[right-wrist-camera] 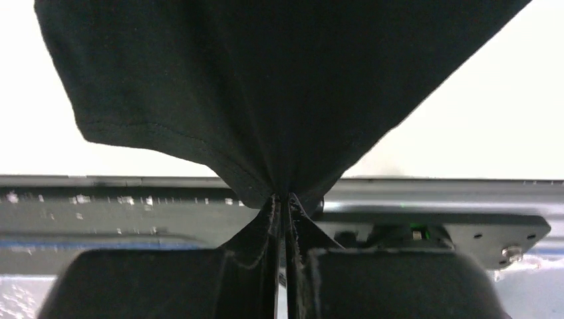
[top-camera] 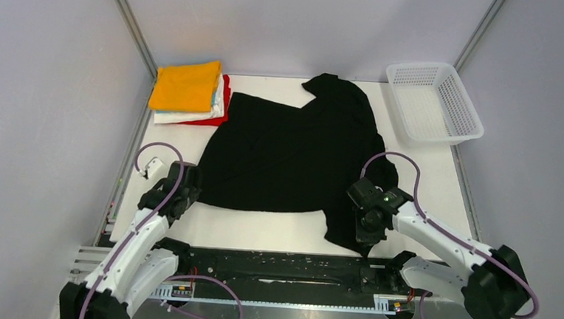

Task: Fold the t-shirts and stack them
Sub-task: Grab the side of the flattened tshirt closest away from the robot with both arms, then fold the flattened tshirt in 1/3 of the way

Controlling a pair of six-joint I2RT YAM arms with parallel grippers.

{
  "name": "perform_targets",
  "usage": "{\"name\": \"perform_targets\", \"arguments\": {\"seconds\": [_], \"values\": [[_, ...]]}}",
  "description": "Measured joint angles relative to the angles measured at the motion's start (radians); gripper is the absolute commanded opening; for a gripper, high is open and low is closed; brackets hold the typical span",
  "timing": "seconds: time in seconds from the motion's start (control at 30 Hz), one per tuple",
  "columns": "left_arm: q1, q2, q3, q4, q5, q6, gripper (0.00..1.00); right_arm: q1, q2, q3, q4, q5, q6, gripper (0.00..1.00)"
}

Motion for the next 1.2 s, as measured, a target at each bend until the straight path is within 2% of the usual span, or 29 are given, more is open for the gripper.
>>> {"name": "perform_targets", "arguments": {"seconds": [0.13, 0.33, 0.53, 0.63, 0.73, 1.0, 1.2], "values": [[0.0, -0.108, -0.028, -0.072, -0.002, -0.024, 0.0, 0.084, -0.103, 0.0, -0.121, -0.051, 0.066, 0.0], [0.0, -0.22, -0.069, -0.195, 0.006, -0.074, 0.0, 0.179, -0.17, 0.0, -0.233, -0.123, 0.152, 0.0], [0.0, -0.297, -0.071, -0.218, 0.033, -0.079, 0.0, 0.193, -0.199, 0.0, -0.258, -0.132, 0.173, 0.0], [0.0, -0.28, -0.068, -0.174, 0.063, -0.067, 0.0, 0.193, -0.185, 0.034, -0.26, -0.101, 0.165, 0.0], [0.0, -0.193, -0.034, -0.119, 0.088, -0.055, 0.0, 0.178, -0.17, 0.109, -0.257, -0.058, 0.143, 0.0], [0.0, 0.007, 0.083, 0.039, 0.096, -0.032, 0.0, -0.046, -0.164, 0.228, -0.24, -0.052, 0.017, 0.0], [0.012, 0.064, 0.159, 0.054, 0.068, -0.02, 0.0, -0.106, -0.146, 0.272, -0.265, -0.065, -0.056, 0.0]]}}
